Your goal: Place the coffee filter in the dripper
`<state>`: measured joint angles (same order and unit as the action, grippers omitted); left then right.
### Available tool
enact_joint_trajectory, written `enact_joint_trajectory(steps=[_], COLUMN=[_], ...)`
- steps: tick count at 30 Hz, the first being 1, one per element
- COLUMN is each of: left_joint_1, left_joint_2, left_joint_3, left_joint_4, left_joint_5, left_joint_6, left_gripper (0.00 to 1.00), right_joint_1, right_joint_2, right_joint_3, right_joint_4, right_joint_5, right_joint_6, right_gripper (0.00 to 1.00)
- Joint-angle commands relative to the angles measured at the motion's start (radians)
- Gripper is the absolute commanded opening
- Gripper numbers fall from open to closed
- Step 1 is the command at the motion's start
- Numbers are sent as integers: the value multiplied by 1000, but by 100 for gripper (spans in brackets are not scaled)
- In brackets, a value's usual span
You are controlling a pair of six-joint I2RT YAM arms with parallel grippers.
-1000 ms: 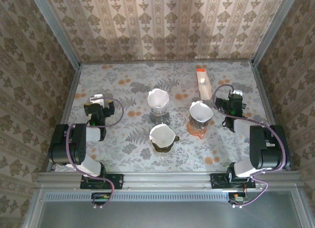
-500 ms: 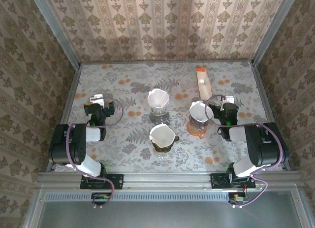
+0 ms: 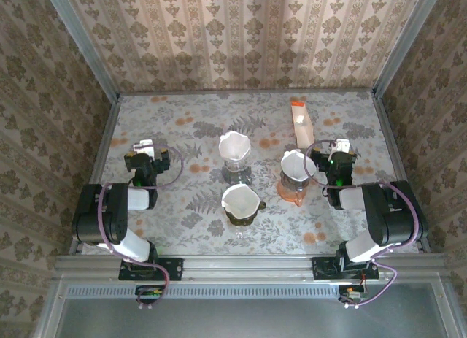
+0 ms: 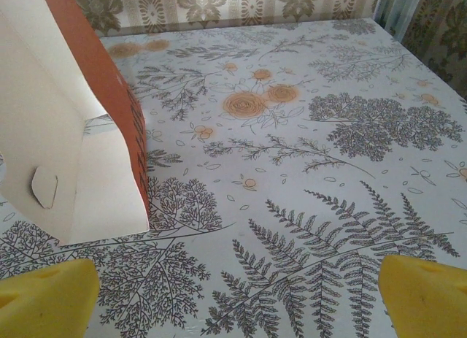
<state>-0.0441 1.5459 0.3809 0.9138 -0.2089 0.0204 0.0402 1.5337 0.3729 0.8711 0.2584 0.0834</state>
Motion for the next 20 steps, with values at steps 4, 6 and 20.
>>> enact_joint_trajectory(steps=[4, 6, 20], left_joint_1=[3, 3, 3], left_joint_2=[3, 3, 3], left_joint_3=[-5, -5, -5], left_joint_4=[28, 28, 28], left_joint_5=[7, 7, 6], left_joint_6=[6, 6, 6], left_gripper=[100, 100, 100], right_joint_1=[6, 6, 6], right_joint_2=[-4, -4, -4], right_joint_3=[8, 9, 11], right_joint_4=[34, 32, 31], right_joint_5=[24, 24, 22], right_joint_6=[-4, -4, -5], right_gripper=[100, 100, 100])
